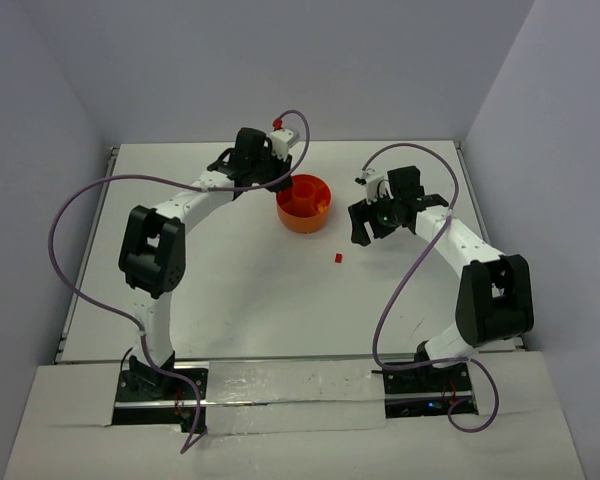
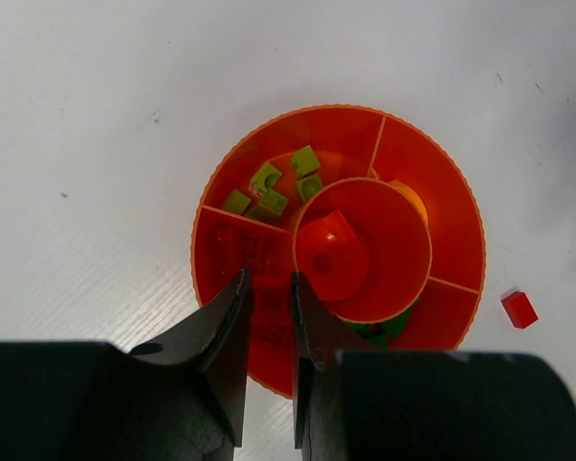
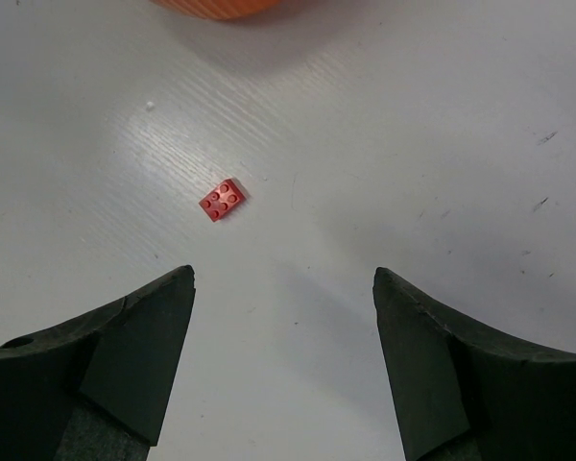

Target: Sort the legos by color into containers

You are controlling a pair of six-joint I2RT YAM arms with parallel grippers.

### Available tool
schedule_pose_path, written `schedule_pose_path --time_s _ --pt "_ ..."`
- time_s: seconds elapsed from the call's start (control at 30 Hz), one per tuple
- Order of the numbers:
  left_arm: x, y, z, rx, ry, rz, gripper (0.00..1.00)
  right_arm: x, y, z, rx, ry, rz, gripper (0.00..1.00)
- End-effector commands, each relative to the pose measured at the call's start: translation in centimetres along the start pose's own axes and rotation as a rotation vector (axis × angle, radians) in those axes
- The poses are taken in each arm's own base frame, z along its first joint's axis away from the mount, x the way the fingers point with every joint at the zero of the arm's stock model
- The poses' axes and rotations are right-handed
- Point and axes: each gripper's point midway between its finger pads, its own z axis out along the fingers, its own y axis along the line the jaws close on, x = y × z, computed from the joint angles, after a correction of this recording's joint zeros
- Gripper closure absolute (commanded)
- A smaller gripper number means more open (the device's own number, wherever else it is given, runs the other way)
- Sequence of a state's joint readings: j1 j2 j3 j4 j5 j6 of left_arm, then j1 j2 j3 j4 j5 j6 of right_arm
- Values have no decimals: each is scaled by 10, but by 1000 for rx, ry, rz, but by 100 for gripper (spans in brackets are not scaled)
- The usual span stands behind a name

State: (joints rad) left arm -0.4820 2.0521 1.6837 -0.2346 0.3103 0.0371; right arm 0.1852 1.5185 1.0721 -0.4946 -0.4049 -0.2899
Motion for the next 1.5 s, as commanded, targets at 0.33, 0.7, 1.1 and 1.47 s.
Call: schedule_pose_path --time_s 0.33,0.7,1.1,1.47 --pt "-45 4 -9 -18 -88 5 63 -2 6 -2 -32 -23 -37 20" --pt "-83 7 -44 -32 -163 3 60 17 33 17 -84 54 -135 23" --pt "-64 19 -118 -7 -129 -103 49 36 51 71 -86 222 -263 25" --pt "-52 29 -130 -24 -122 -117 49 40 49 86 -66 278 -407 27"
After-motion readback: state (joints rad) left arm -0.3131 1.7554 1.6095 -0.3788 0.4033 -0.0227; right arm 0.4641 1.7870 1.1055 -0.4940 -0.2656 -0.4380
